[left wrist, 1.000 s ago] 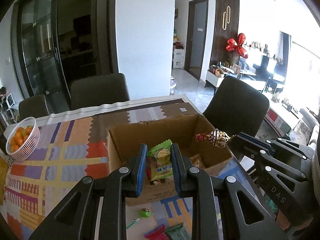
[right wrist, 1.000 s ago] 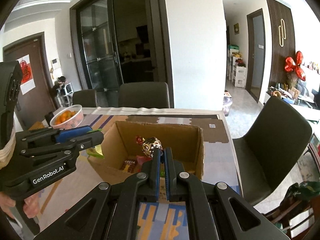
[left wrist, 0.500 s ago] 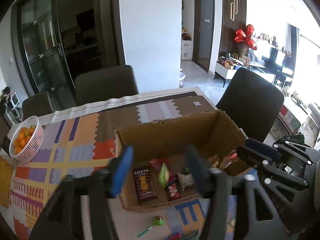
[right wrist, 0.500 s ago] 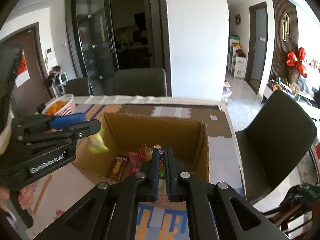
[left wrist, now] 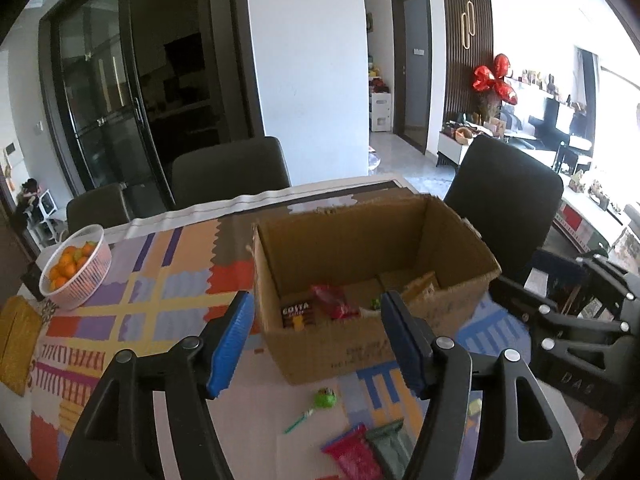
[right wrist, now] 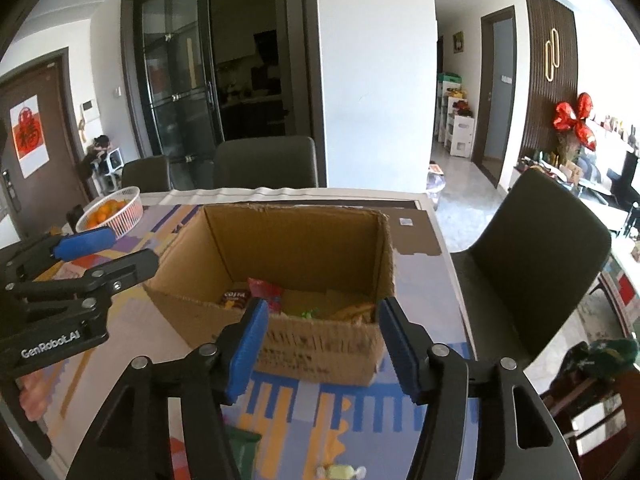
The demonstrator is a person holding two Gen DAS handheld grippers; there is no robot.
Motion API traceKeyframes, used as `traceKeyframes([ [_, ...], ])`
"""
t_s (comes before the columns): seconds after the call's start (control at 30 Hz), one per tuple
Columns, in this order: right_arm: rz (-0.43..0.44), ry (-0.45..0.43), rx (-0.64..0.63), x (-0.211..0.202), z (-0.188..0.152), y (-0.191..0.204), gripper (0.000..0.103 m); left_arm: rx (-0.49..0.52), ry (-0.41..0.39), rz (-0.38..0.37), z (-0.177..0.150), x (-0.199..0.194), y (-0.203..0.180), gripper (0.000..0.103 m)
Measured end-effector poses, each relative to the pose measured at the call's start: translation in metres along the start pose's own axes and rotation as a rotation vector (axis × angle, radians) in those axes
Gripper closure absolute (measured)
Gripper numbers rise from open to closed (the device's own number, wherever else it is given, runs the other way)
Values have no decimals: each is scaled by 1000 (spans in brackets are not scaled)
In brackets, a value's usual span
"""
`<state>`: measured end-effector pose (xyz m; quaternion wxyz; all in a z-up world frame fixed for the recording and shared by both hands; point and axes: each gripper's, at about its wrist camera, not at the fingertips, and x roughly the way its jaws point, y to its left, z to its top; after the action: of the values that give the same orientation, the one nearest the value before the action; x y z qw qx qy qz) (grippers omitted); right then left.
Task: Organize snacks
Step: 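Carry both items over the box and open both tools to release, then grasp the dark green bar with the left tool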
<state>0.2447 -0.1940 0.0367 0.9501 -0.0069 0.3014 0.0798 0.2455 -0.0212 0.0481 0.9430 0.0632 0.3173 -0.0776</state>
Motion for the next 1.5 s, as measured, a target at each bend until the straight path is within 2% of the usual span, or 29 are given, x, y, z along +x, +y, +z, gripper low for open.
traceKeyframes([
  [0.3, -36, -20, -5, -25, -29, -3, 36, -8, 16, -11, -36, -17, -11, 36],
  [0.6, -20, 24, 17, -28, -61, -11, 36, -30, 74, -31, -75, -19, -29, 36],
  [0.8, -18, 67, 33, -24, -88, -18, 36, 1, 124, -53, -98, -10, -47, 36],
  [0.97, -15, 110, 49, -15, -108, -26, 36, 39, 154, -48, -114, 0, -65, 36],
  [1.17, -8, 162, 61, -2, -129, -35, 36, 93, 194, -5, -135, 20, -84, 36],
  [1.3, -5, 193, 59, 6, -141, -39, 36, 95, 213, -1, -145, 32, -92, 36],
  [1.5, 14, 238, 59, 17, -157, -43, 36, 114, 234, 44, -157, 49, -99, 37],
])
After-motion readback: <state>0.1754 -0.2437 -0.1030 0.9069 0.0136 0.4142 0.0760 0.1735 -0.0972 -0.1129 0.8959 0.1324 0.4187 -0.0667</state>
